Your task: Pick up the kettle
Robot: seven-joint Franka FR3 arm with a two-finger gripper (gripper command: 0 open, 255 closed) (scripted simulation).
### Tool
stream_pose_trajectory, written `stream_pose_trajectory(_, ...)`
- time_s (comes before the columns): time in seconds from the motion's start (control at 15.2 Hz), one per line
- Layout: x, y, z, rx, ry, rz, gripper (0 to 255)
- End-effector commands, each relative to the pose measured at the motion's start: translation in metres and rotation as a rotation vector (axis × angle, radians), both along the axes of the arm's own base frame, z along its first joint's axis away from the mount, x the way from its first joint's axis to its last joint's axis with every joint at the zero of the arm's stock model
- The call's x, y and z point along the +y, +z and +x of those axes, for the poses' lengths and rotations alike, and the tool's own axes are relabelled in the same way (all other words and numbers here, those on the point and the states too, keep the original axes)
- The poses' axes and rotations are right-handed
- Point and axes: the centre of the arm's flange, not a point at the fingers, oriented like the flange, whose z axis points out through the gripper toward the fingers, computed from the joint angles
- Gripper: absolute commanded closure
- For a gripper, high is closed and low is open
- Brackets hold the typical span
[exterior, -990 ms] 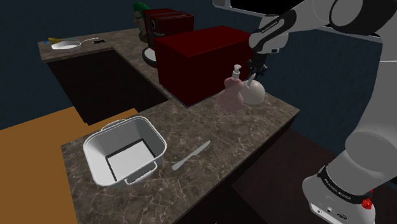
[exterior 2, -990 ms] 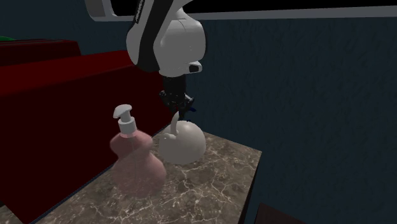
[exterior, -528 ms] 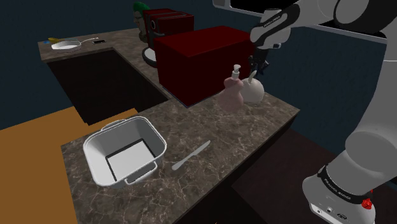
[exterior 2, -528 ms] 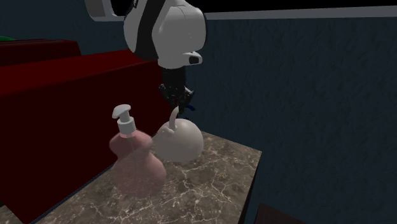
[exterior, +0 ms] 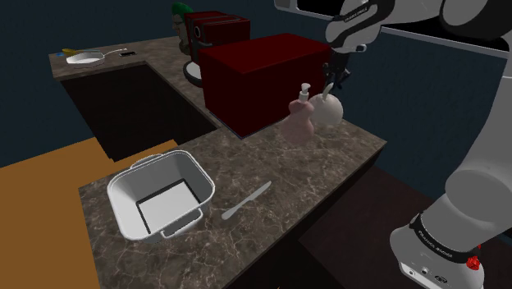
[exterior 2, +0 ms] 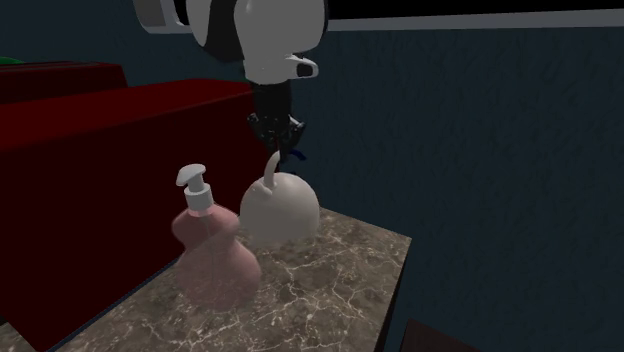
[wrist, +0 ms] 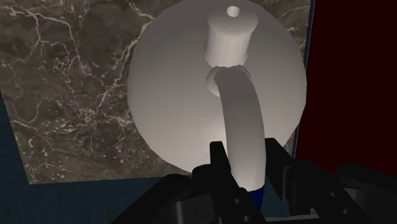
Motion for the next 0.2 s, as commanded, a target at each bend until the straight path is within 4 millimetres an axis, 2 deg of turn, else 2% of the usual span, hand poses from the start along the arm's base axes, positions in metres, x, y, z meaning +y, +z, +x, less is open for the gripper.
stream_pose_trajectory(0.0, -0.0001, 0.0122, 0.0004, -0.002, 0.0, -0.001, 255)
stream_pose_trajectory(0.13, -0.0001, 0.013, 0.0004, -0.002, 0.0, -0.001, 255)
